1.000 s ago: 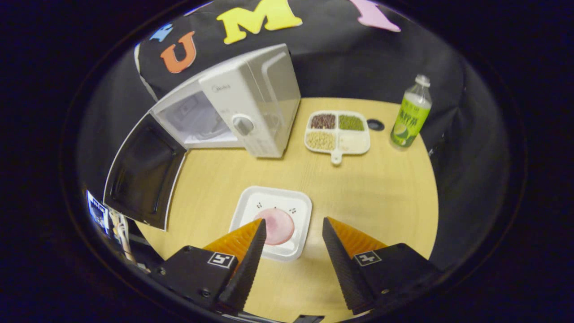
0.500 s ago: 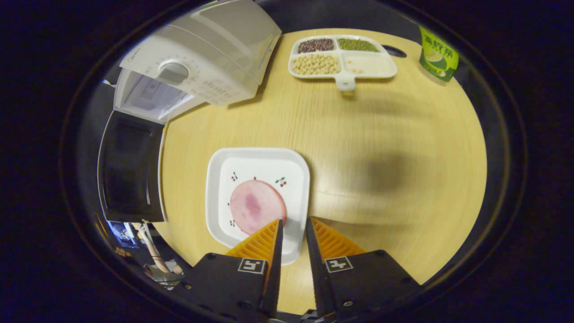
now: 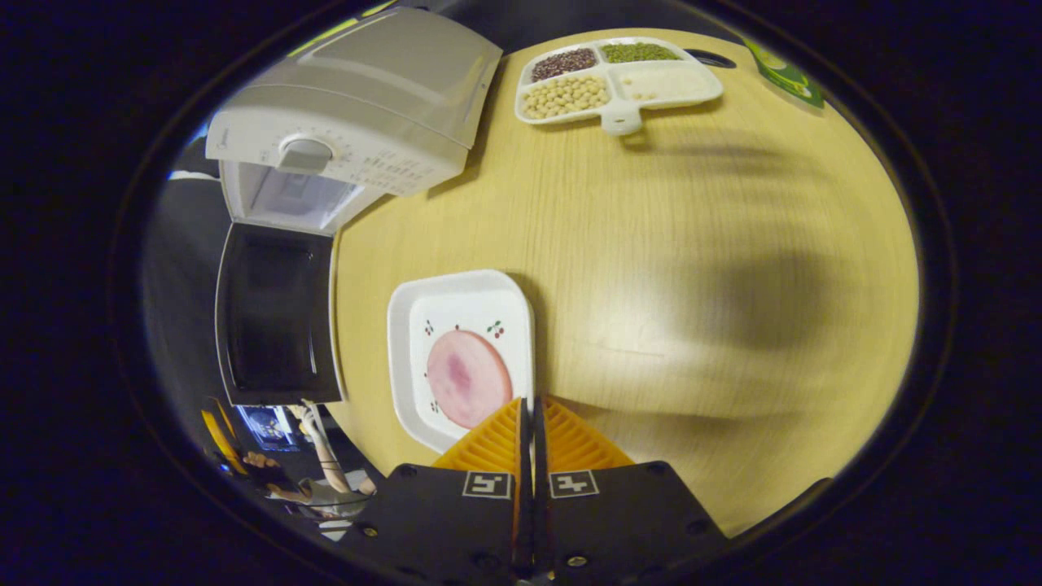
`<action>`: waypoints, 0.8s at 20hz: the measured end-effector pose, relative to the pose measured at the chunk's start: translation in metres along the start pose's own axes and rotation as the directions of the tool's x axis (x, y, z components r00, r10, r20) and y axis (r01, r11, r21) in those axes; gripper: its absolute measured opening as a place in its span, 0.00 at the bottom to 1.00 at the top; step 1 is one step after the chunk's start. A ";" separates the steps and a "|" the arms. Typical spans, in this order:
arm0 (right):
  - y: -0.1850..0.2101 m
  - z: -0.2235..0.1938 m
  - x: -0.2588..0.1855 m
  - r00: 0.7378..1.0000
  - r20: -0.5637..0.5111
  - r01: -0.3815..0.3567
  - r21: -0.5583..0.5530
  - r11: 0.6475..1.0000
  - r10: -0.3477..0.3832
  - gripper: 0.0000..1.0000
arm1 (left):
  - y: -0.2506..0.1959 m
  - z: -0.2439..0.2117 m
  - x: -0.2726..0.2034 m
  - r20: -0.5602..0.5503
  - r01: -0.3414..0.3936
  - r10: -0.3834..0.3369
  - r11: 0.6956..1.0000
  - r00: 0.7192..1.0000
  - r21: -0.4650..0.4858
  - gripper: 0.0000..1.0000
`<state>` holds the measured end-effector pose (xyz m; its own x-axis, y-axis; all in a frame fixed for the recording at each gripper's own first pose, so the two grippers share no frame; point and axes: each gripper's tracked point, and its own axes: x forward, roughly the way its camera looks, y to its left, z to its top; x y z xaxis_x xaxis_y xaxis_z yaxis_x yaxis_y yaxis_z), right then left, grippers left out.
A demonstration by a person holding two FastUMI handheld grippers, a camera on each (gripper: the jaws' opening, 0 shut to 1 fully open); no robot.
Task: Open the microwave oven with the left hand, put the food in, and close the microwave oven.
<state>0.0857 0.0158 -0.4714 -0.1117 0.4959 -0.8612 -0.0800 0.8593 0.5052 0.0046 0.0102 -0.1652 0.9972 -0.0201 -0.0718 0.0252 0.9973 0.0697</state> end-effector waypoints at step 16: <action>0.082 -0.037 -0.042 0.974 0.219 -0.083 0.138 0.987 0.052 0.00 | 0.056 -0.013 -0.042 0.054 -0.049 0.047 0.999 0.997 0.025 0.90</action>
<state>0.0471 0.0607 -0.3914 0.1036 0.5551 -0.8253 0.0668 0.8240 0.5626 -0.0369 0.0680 -0.1710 0.9996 0.0232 -0.0151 -0.0216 0.9950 0.0979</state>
